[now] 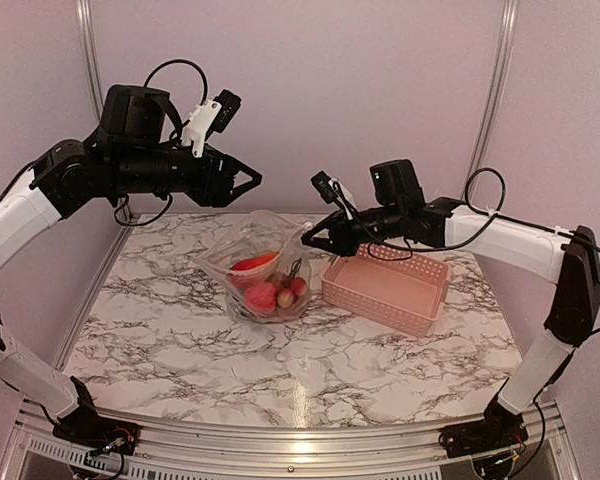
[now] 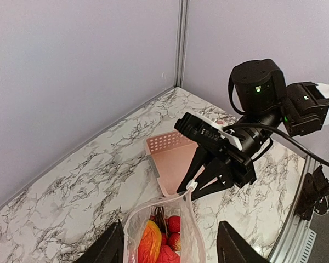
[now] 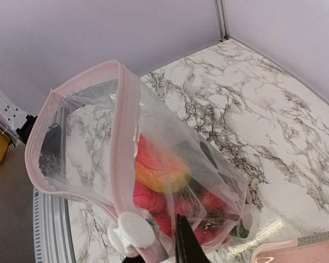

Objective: Place the food in the zip-top bag and seal the zipper
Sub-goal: Pass from the left arm to the right, then pass from the right arm to the left, then pass from the left arm to the right, then hold the zipper from the zipper food storage bag, then hold the zipper food storage bag at the center of the board, then zip the zipper of the food storage bag.

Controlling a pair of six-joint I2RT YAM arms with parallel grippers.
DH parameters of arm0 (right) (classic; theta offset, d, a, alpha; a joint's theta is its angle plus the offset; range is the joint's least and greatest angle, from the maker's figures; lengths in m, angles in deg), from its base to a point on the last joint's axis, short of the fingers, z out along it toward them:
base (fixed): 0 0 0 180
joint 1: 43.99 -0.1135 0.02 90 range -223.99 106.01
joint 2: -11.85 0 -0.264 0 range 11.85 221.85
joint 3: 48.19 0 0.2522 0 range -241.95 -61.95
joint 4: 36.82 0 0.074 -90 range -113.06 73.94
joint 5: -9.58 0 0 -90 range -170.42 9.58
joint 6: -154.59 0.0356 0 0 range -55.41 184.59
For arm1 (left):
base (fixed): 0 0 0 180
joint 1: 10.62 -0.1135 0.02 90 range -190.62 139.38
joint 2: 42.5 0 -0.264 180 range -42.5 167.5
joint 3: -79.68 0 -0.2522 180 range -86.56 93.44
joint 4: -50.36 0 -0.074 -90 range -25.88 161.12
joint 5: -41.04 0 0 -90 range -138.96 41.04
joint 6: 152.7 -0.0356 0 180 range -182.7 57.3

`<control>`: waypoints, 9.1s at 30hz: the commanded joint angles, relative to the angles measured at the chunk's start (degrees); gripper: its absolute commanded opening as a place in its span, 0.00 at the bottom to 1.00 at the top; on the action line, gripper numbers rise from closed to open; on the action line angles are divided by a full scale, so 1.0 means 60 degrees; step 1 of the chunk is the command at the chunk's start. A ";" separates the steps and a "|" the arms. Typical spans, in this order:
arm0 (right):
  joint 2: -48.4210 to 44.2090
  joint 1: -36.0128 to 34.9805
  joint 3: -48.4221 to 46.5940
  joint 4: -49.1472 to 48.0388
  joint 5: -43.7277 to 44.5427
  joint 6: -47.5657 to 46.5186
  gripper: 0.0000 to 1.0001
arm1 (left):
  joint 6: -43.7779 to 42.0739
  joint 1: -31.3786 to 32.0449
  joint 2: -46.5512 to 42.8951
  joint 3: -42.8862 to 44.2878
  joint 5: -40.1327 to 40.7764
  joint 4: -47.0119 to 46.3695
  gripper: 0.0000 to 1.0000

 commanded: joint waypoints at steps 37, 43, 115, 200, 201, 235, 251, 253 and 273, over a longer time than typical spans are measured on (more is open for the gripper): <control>-0.0257 -0.0388 -0.0498 0.0845 -0.0041 0.0297 0.06 | -0.0324 0.0779 0.2248 -0.0582 0.0907 0.0830 0.21; -0.0331 -0.0398 -0.0619 0.1244 -0.0051 0.0094 0.16 | -0.0364 0.0785 0.2312 -0.0660 0.0804 0.0765 0.03; -0.0563 -0.0903 -0.1633 0.2625 0.0515 -0.1804 0.00 | -0.1278 -0.0034 0.0805 0.0095 -0.1103 -0.0649 0.48; -0.1543 -0.0949 -0.1425 0.3521 0.0385 -0.2188 0.00 | -0.2088 0.0591 0.1770 -0.0017 -0.3000 -0.0643 0.17; -0.1560 -0.0943 -0.1410 0.3524 0.0396 -0.2192 0.00 | -0.2074 0.0597 0.1800 0.0006 -0.3042 -0.0651 0.16; -0.1581 -0.0940 -0.1290 0.3452 0.0596 -0.2143 0.00 | -0.1839 0.0576 0.1964 -0.0088 -0.3311 -0.0996 0.20; -0.1379 -0.0937 -0.1397 0.3343 0.0488 -0.2167 0.00 | -0.1898 0.0435 0.2056 -0.0214 -0.3157 -0.1216 0.15; -0.1291 -0.0939 -0.1474 0.3435 0.0452 -0.2203 0.00 | -0.1872 0.0409 0.2119 -0.0128 -0.3245 -0.1264 0.12; -0.1207 -0.0941 -0.1568 0.3455 0.0339 -0.2266 0.00 | -0.1499 0.0054 0.2200 -0.0245 -0.3793 -0.1683 0.32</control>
